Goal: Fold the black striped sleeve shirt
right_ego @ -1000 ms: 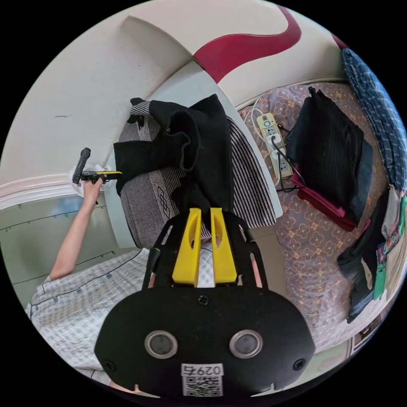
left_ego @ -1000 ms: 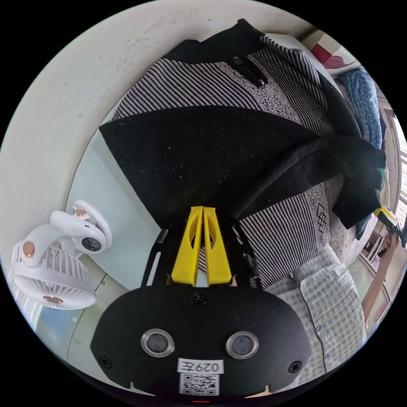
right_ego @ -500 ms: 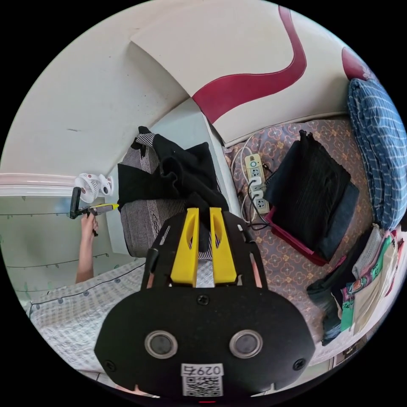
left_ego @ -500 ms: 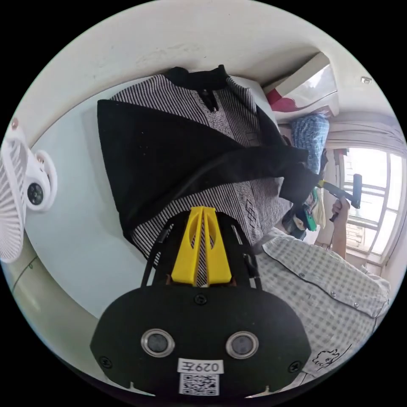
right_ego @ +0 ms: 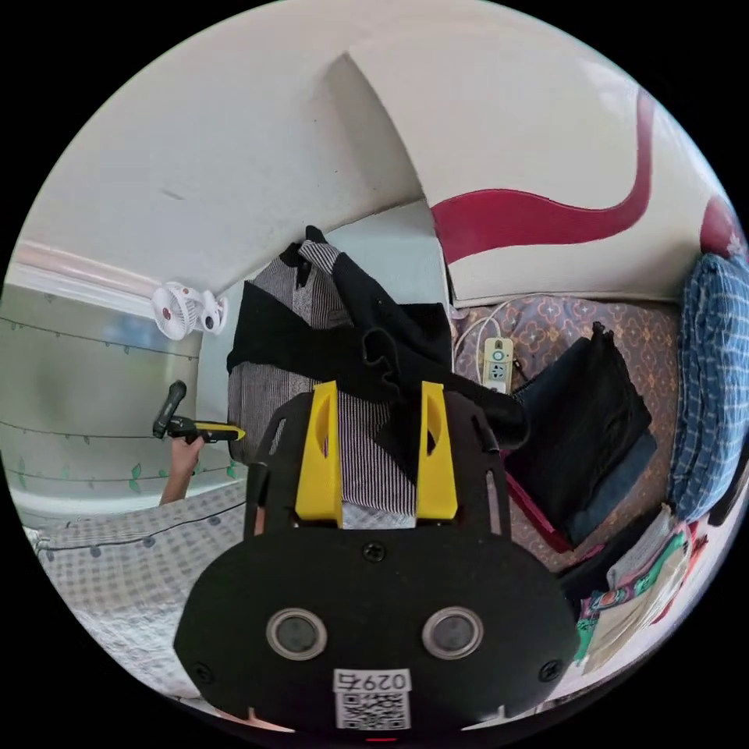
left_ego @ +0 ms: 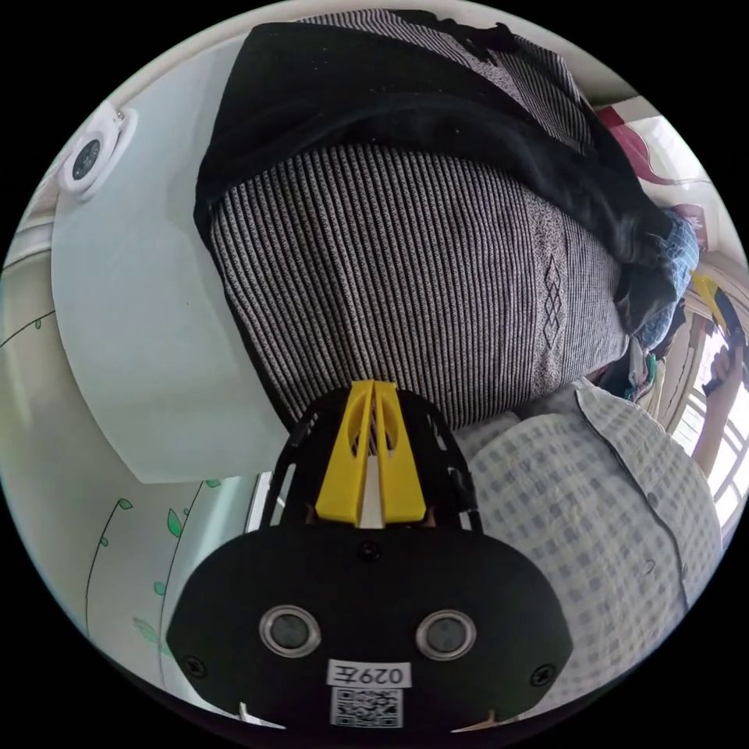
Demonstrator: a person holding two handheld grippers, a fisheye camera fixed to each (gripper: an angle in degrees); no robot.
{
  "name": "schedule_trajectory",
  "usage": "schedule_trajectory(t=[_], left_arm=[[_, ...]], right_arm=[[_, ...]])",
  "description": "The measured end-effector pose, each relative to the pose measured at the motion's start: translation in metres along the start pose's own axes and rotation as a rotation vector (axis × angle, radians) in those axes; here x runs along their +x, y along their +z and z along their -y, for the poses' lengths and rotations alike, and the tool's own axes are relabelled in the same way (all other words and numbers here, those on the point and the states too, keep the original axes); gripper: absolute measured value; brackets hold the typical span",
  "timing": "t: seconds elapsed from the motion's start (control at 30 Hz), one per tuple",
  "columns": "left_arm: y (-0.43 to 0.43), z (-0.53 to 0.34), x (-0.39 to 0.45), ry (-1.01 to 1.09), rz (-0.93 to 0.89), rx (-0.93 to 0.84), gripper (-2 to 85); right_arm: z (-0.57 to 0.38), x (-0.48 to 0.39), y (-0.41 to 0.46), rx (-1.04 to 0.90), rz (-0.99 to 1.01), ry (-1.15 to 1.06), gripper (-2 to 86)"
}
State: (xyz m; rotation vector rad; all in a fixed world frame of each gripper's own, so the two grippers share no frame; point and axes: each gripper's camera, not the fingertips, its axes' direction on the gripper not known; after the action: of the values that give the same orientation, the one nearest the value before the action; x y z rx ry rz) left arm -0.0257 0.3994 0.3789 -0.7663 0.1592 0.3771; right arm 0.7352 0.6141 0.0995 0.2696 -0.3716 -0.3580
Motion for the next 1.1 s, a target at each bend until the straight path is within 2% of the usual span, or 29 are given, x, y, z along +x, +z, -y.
schedule_trajectory(t=[0.17,0.27,0.37,0.47,0.73,0.87,0.9,1.03,1.1], left_arm=[[-0.016,0.0,0.009,0.038,0.052,-0.055,-1.0],[-0.026,-0.008,0.008,0.054,0.048,-0.044,-1.0],[-0.036,-0.019,0.002,0.045,0.017,-0.017,-1.0],[-0.046,-0.03,-0.006,0.018,-0.029,0.005,-1.0],[-0.076,-0.068,-0.033,0.048,-0.147,0.078,-1.0],[-0.119,-0.125,-0.075,-0.002,-0.153,0.214,-1.0],[-0.132,-0.143,-0.093,-0.025,-0.16,0.252,-1.0],[-0.163,-0.198,-0.145,-0.09,-0.197,0.329,-1.0],[-0.179,-0.237,-0.172,-0.14,-0.192,0.382,-1.0]], right_arm=[[0.045,-0.029,0.093,-0.161,-0.092,-0.074,13.9],[0.055,-0.048,0.137,-0.216,-0.177,-0.072,10.7],[0.045,-0.082,0.151,-0.124,-0.403,-0.156,3.7],[0.042,-0.098,0.156,-0.066,-0.417,-0.169,1.9],[0.06,-0.133,0.149,0.138,-0.2,-0.098,0.3],[0.084,-0.206,0.177,0.209,0.162,-0.259,0.2],[0.096,-0.236,0.198,0.18,0.256,-0.314,0.2],[0.131,-0.349,0.284,0.03,0.412,-0.512,0.2],[0.143,-0.436,0.352,-0.12,0.482,-0.67,0.3]])
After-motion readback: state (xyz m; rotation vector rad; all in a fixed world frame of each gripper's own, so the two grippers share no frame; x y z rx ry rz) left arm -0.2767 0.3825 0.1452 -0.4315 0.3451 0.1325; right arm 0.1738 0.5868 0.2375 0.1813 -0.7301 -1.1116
